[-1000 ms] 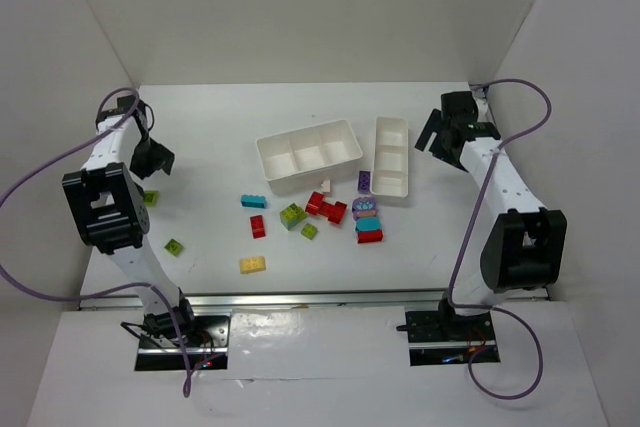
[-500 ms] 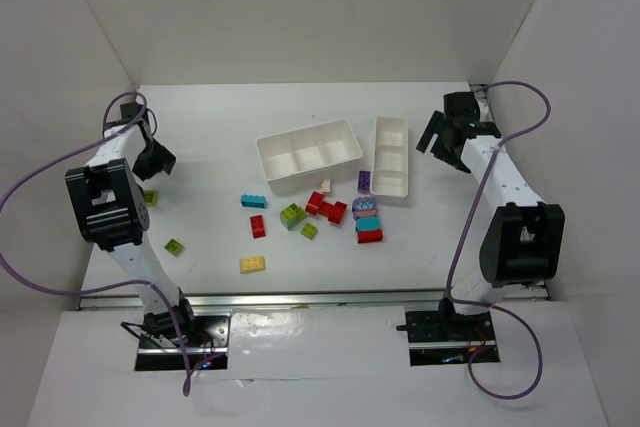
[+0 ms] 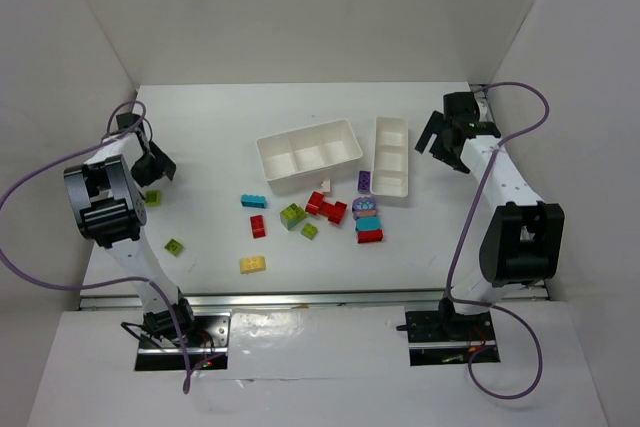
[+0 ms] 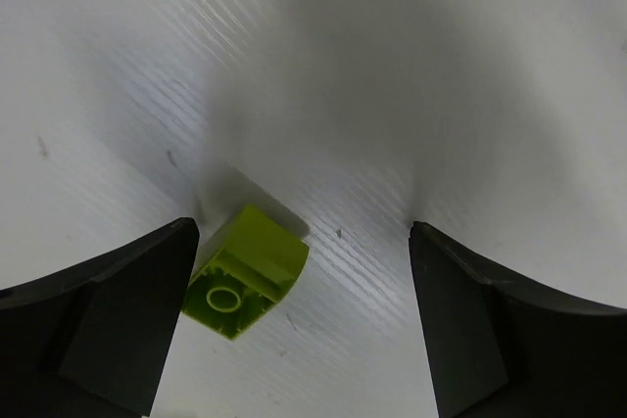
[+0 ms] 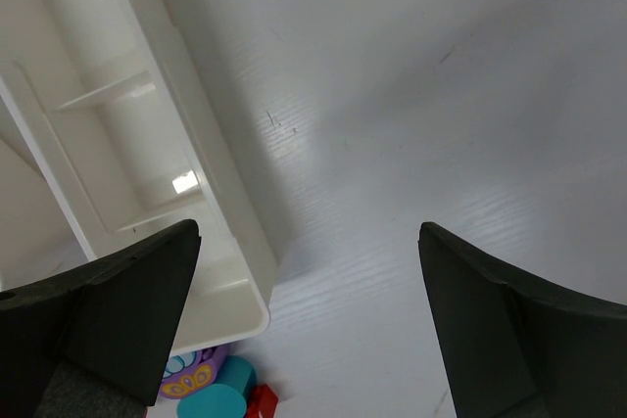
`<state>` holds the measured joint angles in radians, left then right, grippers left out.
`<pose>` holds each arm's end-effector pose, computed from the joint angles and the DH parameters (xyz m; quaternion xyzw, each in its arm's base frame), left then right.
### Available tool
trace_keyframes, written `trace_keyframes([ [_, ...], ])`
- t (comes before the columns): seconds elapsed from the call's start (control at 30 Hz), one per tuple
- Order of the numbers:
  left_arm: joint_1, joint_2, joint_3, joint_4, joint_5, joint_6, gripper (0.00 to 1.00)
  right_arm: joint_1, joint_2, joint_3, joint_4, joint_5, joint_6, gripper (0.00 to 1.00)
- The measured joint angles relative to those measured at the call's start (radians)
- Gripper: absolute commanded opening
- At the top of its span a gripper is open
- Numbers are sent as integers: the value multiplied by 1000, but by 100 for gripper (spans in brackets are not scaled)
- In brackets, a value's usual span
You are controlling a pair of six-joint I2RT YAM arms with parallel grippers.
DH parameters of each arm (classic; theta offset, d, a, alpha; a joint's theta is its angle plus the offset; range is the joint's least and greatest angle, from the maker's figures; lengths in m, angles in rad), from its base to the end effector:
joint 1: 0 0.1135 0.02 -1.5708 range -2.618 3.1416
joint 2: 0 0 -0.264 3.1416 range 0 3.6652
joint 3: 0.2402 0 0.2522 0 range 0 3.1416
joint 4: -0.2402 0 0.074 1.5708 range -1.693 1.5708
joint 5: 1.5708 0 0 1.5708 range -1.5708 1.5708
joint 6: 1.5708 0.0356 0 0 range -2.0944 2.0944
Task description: Sort the legos into containers by color
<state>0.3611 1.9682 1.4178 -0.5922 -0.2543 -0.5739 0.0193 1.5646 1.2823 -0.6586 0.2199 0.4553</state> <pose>0.3779 0.1523 0.1813 -0.4609 0.8531 0.1008 0.2227 0.3345 -0.0013 0.2790 0.2376 0.9153 -0.0290 0.3238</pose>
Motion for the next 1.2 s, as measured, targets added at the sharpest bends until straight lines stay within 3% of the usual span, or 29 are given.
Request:
trace_keyframes([
  [0.17,0,13,-34,35,69,30,95,0,0,0,0,1,0,100],
  [0.53,0,-24,-90,66,80,58,82,0,0,0,0,0,0,100],
  [0.67,-1,-47,-121,60,74,33,65,0,0,0,0,0,0,100],
  [0.7,-2,-53,-127,54,74,21,54,0,0,0,0,0,0,100],
  [0.8,-8,-61,-135,37,75,8,40,0,0,0,0,0,0,100],
  [1.0,-101,-92,-144,-19,69,-14,24,0,0,0,0,0,0,100],
  [1.2,-301,-185,-75,-87,130,-34,7,0,0,0,-1,2,-1,100],
])
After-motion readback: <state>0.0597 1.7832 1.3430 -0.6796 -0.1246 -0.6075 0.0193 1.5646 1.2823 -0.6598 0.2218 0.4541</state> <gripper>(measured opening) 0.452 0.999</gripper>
